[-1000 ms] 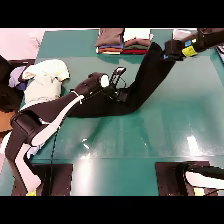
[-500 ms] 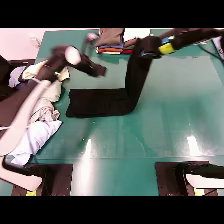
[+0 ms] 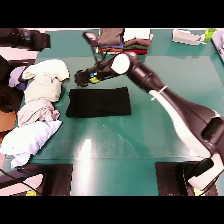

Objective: Fold the shirts.

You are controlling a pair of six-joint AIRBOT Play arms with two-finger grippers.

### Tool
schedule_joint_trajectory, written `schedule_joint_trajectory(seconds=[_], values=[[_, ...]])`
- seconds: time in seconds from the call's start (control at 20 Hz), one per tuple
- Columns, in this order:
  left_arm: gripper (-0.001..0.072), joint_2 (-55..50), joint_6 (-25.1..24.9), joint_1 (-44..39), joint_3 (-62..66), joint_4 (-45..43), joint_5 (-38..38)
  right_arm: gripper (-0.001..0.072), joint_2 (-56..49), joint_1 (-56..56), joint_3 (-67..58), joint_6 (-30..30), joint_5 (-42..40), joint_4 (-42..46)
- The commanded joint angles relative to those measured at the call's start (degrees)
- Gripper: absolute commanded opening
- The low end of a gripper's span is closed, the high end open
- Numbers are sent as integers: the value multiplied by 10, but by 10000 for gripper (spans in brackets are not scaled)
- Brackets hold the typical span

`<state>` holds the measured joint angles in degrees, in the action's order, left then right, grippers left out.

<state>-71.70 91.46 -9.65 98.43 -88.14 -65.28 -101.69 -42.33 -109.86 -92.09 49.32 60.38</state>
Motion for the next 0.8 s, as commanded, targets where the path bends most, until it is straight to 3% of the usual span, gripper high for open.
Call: schedule_joint_trajectory(seconds=[0.0, 0.1, 0.25, 0.5, 0.55, 0.65, 0.75], values=[[24, 24, -15, 10, 0, -16, -47, 350, -28, -19, -30, 21, -2, 30], [23, 24, -18, 9, 0, -14, -68, 350, 13, 16, -1, 10, 46, 84], [24, 23, -20, -10, 0, -13, -70, 351, 85, 95, 96, 6, 103, 93], [24, 17, -31, -69, -8, -13, -40, 349, 164, 223, 262, -78, 152, 146], [24, 17, -31, -79, -12, -13, -31, 368, 166, 238, 281, -85, 156, 144], [24, 13, -31, -93, -13, -13, -27, 521, 160, 255, 307, -85, 163, 130], [24, 9, -35, -96, -13, -4, -27, 529, 142, 256, 323, -87, 162, 99]])
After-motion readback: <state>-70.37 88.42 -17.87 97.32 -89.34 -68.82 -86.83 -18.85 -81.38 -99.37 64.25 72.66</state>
